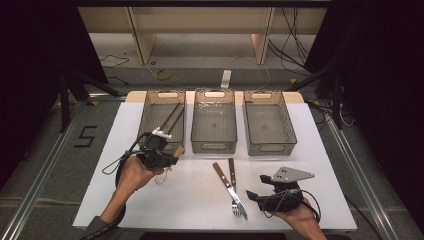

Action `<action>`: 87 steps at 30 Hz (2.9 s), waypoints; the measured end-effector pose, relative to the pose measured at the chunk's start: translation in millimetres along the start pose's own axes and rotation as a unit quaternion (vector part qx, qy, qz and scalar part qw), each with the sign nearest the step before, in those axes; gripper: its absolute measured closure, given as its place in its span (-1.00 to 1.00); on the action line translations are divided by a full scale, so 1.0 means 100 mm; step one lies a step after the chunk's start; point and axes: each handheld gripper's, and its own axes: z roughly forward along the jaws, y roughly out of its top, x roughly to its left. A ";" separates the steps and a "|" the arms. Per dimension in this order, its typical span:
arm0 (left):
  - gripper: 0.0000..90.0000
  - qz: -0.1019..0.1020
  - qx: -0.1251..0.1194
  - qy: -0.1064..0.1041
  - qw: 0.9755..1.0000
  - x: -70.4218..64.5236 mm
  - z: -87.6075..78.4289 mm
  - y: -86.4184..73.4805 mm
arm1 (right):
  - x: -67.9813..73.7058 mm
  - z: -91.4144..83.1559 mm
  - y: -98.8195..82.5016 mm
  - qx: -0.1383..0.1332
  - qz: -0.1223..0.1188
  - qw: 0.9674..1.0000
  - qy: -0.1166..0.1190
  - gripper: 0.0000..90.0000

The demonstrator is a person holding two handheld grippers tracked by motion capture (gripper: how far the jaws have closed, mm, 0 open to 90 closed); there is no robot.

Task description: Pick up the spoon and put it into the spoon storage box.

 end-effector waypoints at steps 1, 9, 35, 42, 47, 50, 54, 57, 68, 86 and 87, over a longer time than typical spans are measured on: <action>0.70 0.003 -0.002 0.000 1.000 0.00 0.00 0.04 | 0.00 0.00 0.00 -0.001 0.000 1.000 0.000 -0.37; 0.69 0.023 -0.017 0.007 1.000 -0.03 0.02 0.34 | 0.00 0.00 0.00 -0.002 -0.001 1.000 0.001 -0.37; 0.69 0.003 -0.056 0.004 0.998 0.13 0.38 1.08 | 0.00 0.00 0.00 -0.003 -0.002 1.000 0.005 -0.37; 0.69 -0.021 -0.069 0.004 0.997 0.21 0.49 1.18 | 0.00 0.00 0.00 -0.004 -0.002 1.000 0.007 -0.37; 0.69 -0.016 -0.066 0.002 0.998 0.18 0.57 1.26 | 0.01 0.01 0.00 -0.002 -0.003 1.000 0.009 -0.37; 0.69 -0.014 -0.067 0.000 0.998 0.15 0.60 1.31 | 0.01 0.01 0.00 -0.003 -0.001 1.000 0.010 -0.37; 0.69 -0.015 -0.073 -0.002 0.997 0.12 0.63 1.36 | 0.01 0.00 0.00 -0.003 -0.002 1.000 0.010 -0.37; 0.69 -0.019 -0.079 -0.003 0.997 0.12 0.65 1.38 | 0.01 0.01 -0.01 -0.003 -0.001 1.000 0.011 -0.37; 0.68 -0.023 -0.081 0.003 0.996 0.12 0.78 1.40 | 0.01 0.01 -0.01 -0.002 -0.002 1.000 0.016 -0.37; -0.26 -0.075 -0.097 -0.025 0.992 0.22 0.65 1.31 | 0.03 0.03 0.00 -0.002 -0.004 1.000 0.018 -0.37; -0.30 -0.078 -0.102 -0.032 0.991 0.23 0.61 1.28 | 0.03 0.04 0.01 -0.002 -0.005 1.000 0.019 -0.37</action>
